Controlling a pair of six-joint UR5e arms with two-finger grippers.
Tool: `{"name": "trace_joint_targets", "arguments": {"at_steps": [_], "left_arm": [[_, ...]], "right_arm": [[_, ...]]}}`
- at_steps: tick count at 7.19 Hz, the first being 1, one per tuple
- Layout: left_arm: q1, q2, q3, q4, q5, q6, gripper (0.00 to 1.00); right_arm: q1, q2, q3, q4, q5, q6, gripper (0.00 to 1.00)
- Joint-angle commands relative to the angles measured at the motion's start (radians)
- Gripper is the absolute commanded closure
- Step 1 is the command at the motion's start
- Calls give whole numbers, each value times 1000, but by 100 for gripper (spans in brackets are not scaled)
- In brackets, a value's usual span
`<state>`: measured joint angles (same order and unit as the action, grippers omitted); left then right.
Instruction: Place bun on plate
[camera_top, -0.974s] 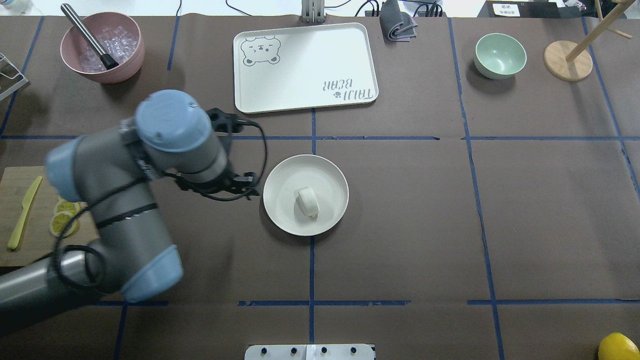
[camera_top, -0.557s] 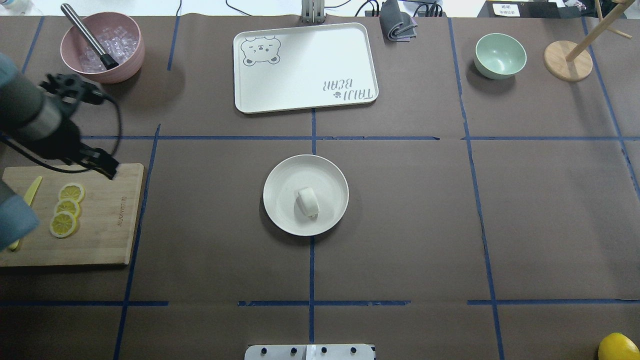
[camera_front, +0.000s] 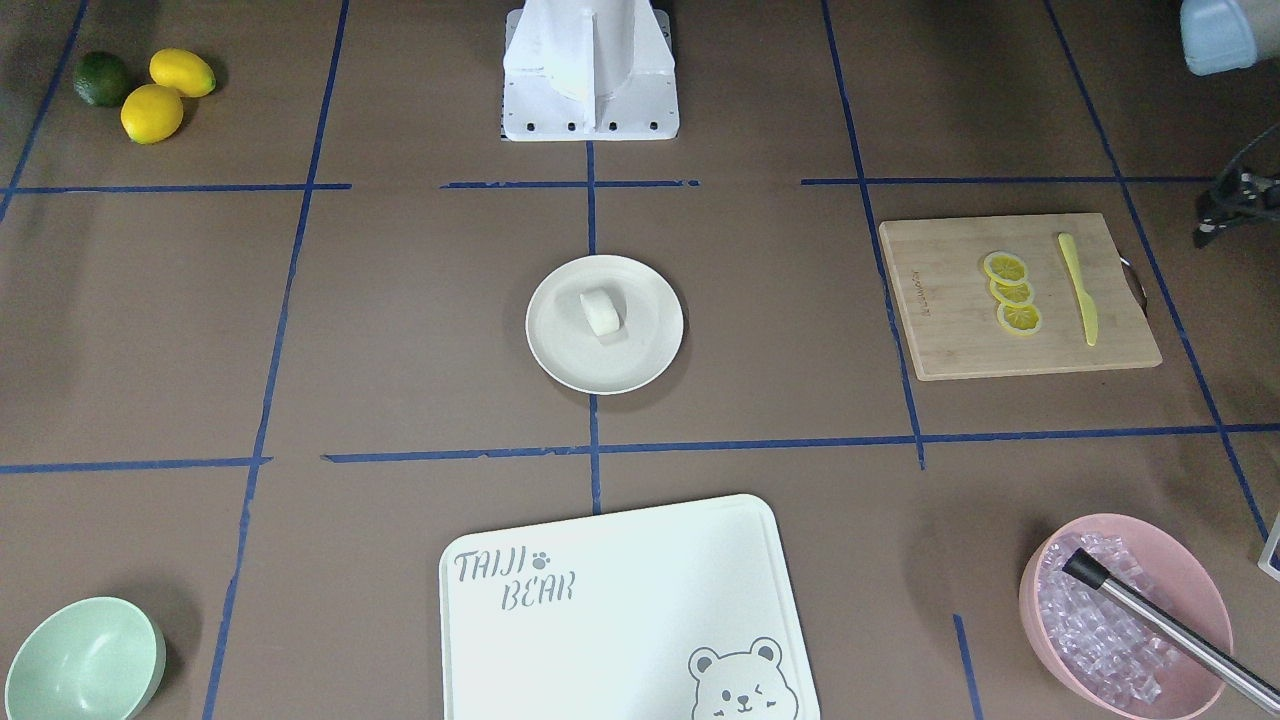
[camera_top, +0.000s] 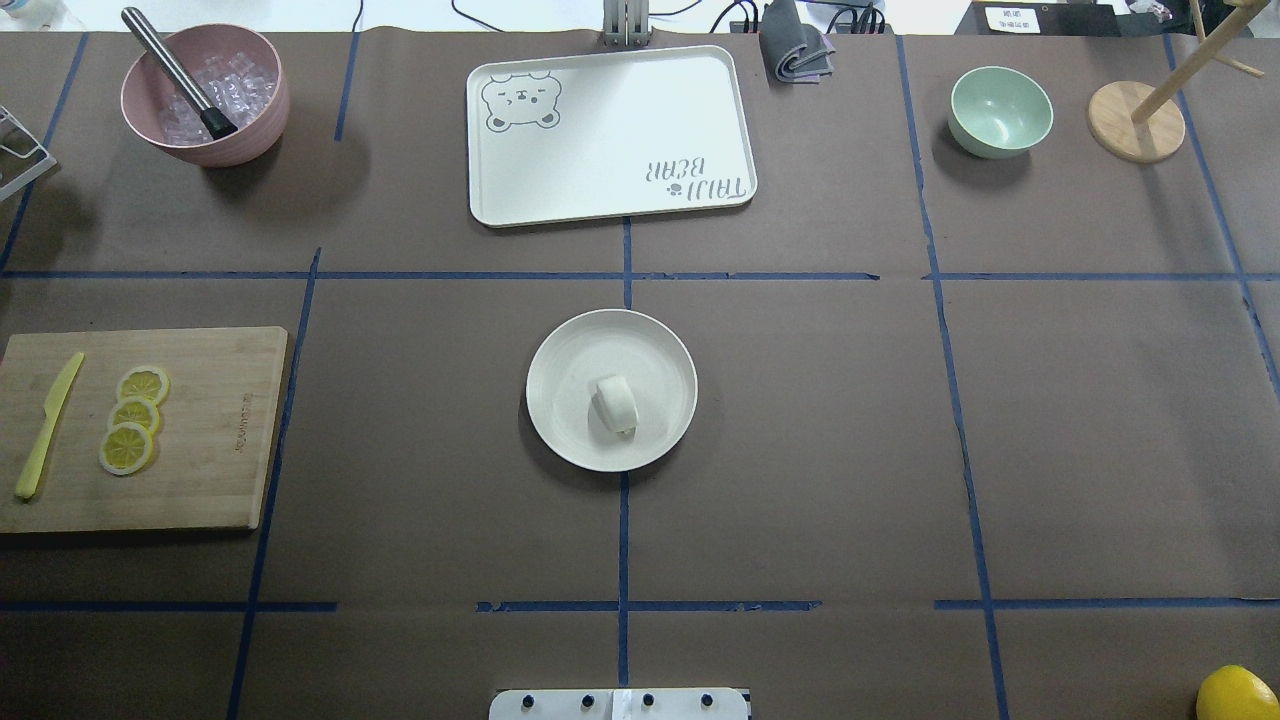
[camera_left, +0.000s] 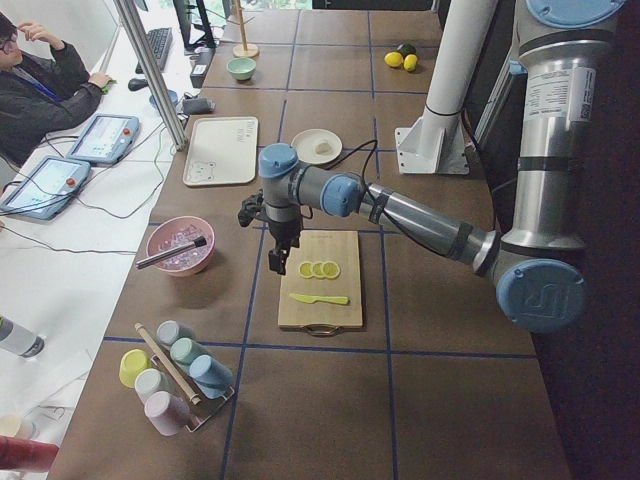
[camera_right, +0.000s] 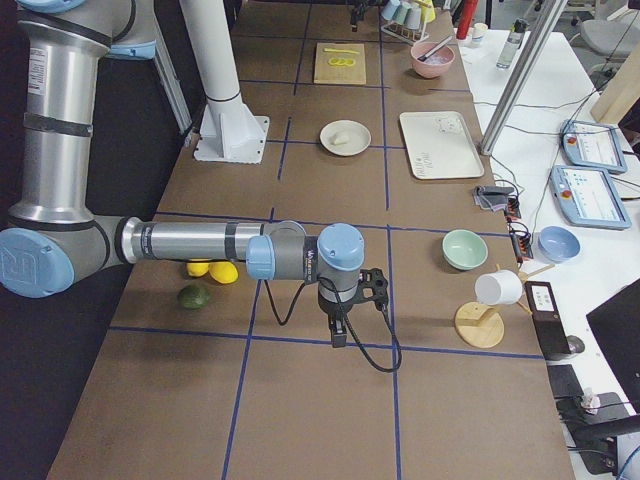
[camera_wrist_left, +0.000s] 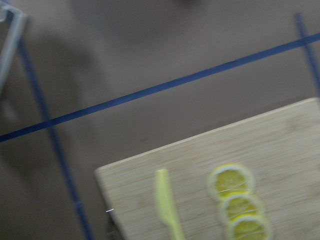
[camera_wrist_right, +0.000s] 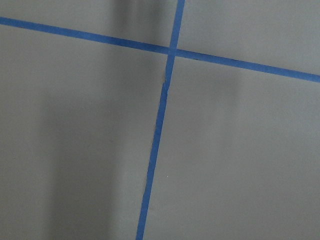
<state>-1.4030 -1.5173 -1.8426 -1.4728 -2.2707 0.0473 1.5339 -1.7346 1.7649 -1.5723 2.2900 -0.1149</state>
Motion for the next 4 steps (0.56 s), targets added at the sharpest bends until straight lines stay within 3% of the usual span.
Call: {"name": "trace_joint_targets", "arguments": {"at_steps": [1, 4], "left_arm": [[-132, 23, 107, -1, -44, 169, 0], [-142, 62, 114, -1, -66, 157, 0]], "right_arm": [[0, 1, -1, 0, -1, 0, 0], [0, 0, -1, 0, -1, 0, 0]]}}
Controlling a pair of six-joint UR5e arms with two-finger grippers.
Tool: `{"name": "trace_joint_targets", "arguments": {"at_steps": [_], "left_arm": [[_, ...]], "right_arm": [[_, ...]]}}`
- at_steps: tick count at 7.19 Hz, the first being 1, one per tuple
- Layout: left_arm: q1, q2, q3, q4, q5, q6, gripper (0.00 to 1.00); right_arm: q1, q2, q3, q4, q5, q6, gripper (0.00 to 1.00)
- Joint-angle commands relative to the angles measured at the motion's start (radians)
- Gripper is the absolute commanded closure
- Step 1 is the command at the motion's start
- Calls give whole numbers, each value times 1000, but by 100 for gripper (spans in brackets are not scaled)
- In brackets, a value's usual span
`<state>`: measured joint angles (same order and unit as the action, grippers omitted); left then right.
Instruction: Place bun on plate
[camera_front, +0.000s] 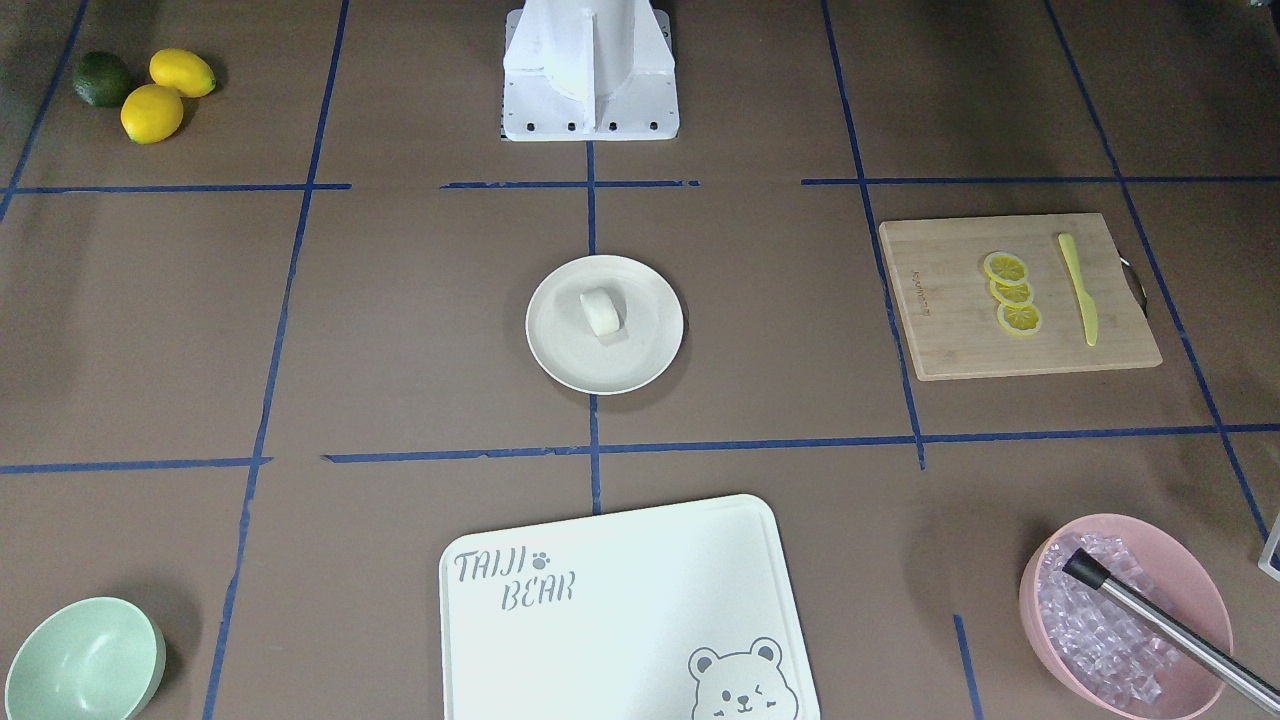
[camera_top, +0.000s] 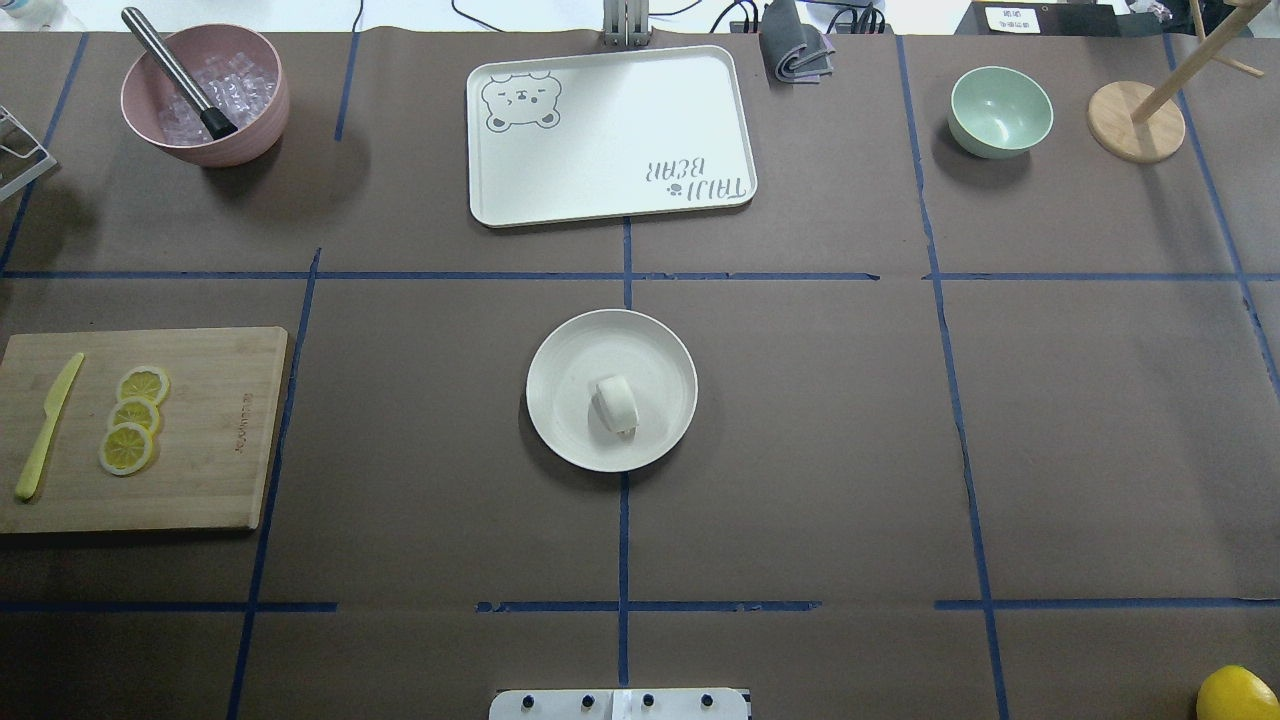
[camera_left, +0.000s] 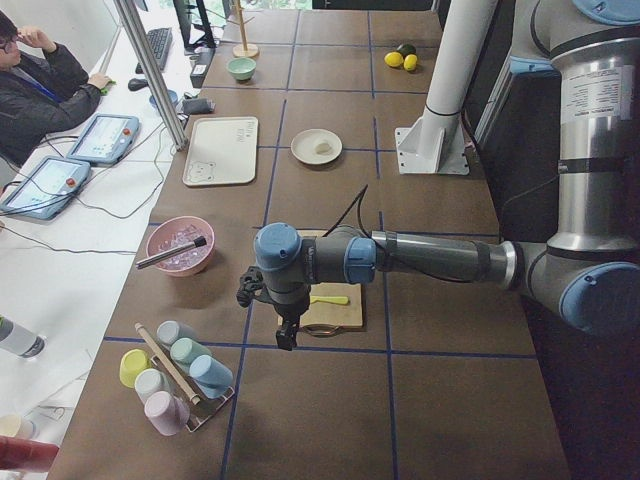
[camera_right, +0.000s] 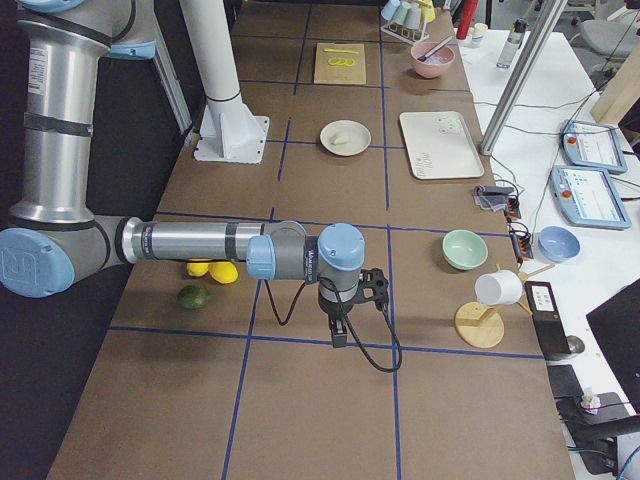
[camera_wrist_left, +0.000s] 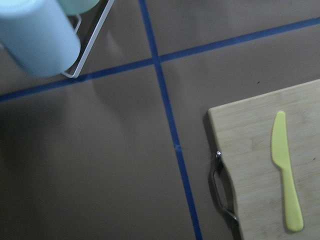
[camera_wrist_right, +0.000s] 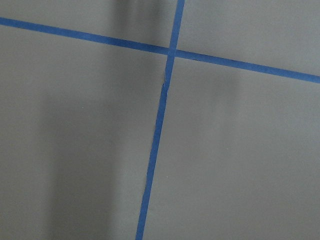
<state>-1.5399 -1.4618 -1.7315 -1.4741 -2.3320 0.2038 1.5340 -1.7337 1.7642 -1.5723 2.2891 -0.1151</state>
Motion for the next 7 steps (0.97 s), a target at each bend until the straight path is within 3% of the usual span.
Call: {"name": "trace_joint_targets", "arguments": {"at_steps": [1, 7], "left_arm": [[-5, 5, -3, 0, -1, 0, 0], [-5, 3, 38, 0, 2, 3, 0]], "right_arm": [[0, -1, 1, 0, 1, 0, 0], [0, -3, 3, 0, 1, 2, 0]]}}
